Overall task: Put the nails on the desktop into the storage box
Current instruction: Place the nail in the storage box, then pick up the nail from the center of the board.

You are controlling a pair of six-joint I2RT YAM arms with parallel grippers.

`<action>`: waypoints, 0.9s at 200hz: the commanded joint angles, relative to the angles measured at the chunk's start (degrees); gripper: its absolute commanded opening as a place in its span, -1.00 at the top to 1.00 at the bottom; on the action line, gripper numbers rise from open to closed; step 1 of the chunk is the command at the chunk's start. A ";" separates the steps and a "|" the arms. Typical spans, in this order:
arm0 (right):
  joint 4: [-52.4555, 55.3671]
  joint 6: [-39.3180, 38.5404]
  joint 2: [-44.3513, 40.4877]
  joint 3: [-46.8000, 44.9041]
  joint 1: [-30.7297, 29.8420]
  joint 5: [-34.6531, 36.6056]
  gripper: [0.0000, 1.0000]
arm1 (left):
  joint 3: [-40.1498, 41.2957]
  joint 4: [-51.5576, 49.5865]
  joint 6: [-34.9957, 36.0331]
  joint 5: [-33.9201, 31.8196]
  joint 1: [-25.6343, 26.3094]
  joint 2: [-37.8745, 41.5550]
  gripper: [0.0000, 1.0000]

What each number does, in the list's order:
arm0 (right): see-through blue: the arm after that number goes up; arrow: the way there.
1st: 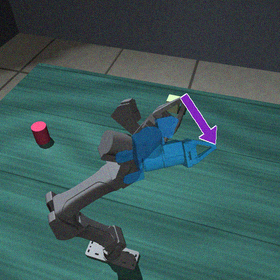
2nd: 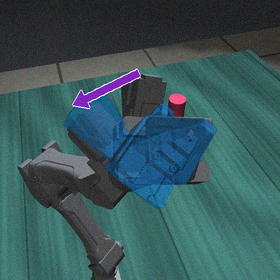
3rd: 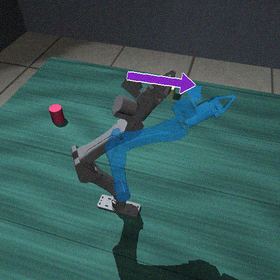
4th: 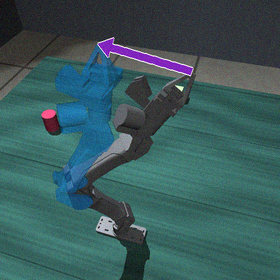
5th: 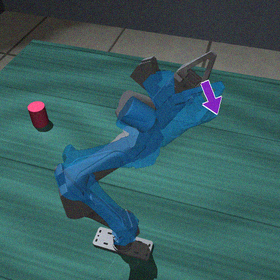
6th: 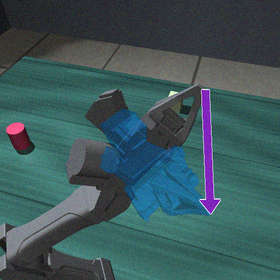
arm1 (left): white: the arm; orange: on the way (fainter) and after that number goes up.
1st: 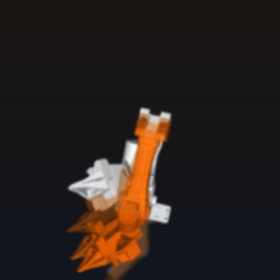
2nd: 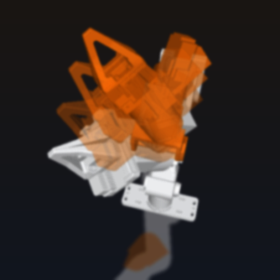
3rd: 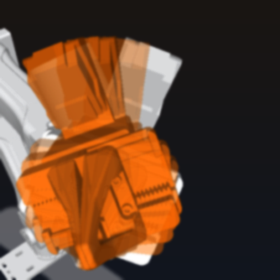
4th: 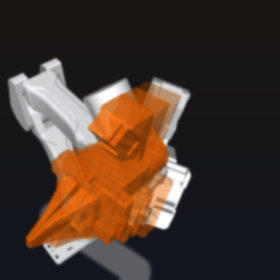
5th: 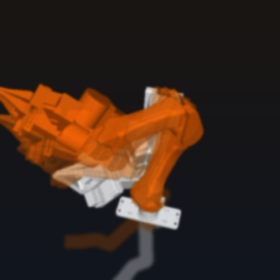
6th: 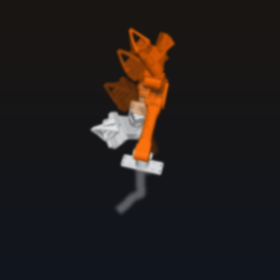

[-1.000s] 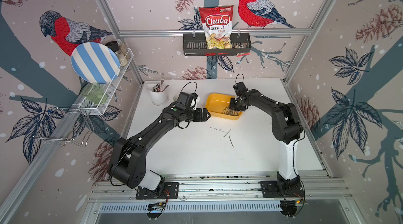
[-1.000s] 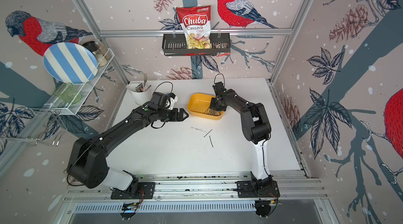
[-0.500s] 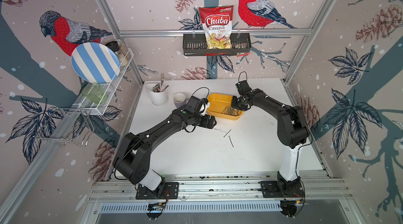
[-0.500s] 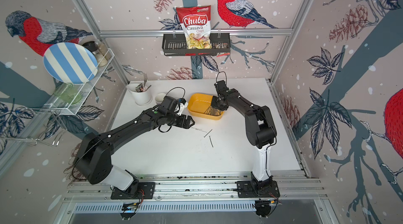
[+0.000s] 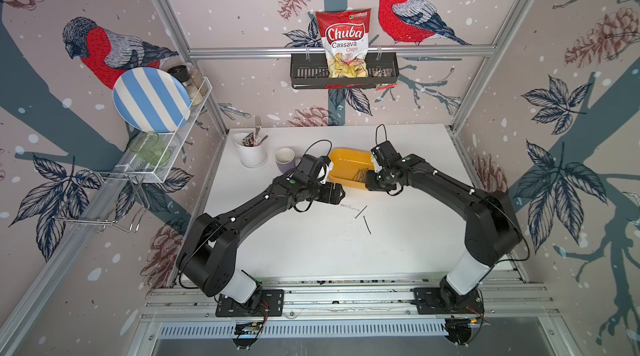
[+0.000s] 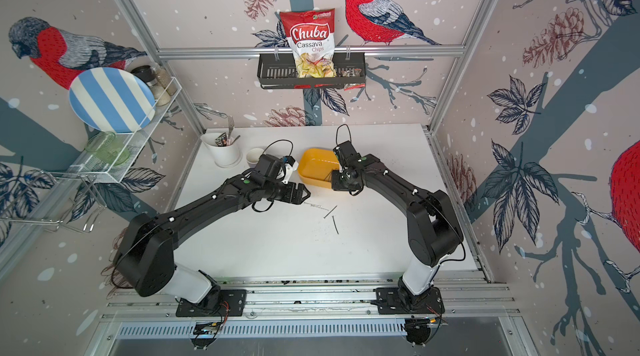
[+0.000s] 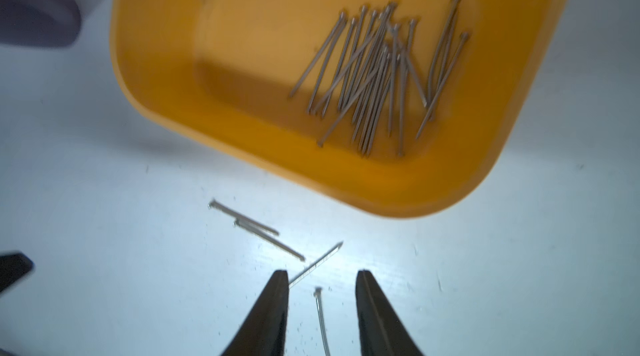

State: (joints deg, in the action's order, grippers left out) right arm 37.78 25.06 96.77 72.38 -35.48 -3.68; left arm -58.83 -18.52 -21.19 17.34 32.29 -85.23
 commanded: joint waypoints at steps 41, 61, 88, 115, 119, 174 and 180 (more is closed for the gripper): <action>1.78 -0.58 -0.54 -9.89 -10.17 1.58 0.27 | 8.10 6.36 -6.18 5.95 -5.37 5.68 -0.82; 1.55 -0.32 0.38 -11.00 -11.42 2.00 0.30 | 8.54 6.09 -6.53 6.12 -5.32 6.07 -0.82; 1.09 -0.27 1.53 -11.53 -12.14 2.27 0.35 | 9.67 6.48 -7.58 5.93 -5.32 7.20 -0.82; 0.89 -0.49 3.64 -11.73 -12.58 2.24 0.38 | 10.69 6.48 -8.04 5.83 -5.33 7.88 -0.81; 0.89 -0.52 3.87 -11.73 -12.59 2.36 0.39 | 10.84 6.48 -8.08 5.86 -5.33 7.93 -0.81; 0.01 -1.58 6.92 -11.60 -12.69 1.93 0.45 | 11.44 6.75 -8.82 5.54 -5.33 8.33 -0.81; -0.12 -1.67 7.16 -11.56 -12.63 1.75 0.48 | 11.38 6.70 -8.87 5.55 -5.37 8.24 -0.81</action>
State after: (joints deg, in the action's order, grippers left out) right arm 39.29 24.16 102.08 61.21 -48.07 -1.78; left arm -47.57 -13.56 -29.74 22.63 27.18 -77.19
